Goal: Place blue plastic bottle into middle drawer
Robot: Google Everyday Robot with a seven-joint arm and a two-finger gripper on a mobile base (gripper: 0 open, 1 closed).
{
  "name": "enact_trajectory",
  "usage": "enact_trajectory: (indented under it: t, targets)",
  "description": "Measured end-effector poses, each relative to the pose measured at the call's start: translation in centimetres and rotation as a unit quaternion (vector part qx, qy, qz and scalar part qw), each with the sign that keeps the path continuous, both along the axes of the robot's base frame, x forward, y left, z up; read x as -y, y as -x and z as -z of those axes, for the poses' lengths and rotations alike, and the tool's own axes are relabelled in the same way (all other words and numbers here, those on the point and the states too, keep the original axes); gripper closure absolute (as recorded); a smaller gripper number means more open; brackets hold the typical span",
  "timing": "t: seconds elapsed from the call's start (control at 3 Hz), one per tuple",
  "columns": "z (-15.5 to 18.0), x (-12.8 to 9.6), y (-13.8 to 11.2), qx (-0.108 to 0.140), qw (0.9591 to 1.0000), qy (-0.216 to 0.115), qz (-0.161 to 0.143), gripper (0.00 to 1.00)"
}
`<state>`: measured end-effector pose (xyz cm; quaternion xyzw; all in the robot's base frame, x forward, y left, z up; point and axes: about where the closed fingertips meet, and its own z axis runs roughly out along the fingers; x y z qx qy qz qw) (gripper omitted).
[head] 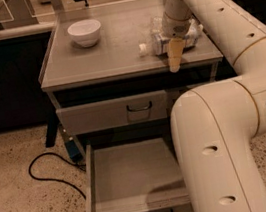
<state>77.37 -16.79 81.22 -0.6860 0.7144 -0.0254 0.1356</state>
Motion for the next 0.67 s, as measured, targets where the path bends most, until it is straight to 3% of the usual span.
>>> enact_trajectory:
  t: [0.33, 0.67]
  targets:
    - [1.51, -0.41, -0.14, -0.015, 0.9999, -0.003, -0.004, 0.0]
    - [0.87, -0.41, -0.13, -0.015, 0.9999, -0.003, -0.004, 0.19]
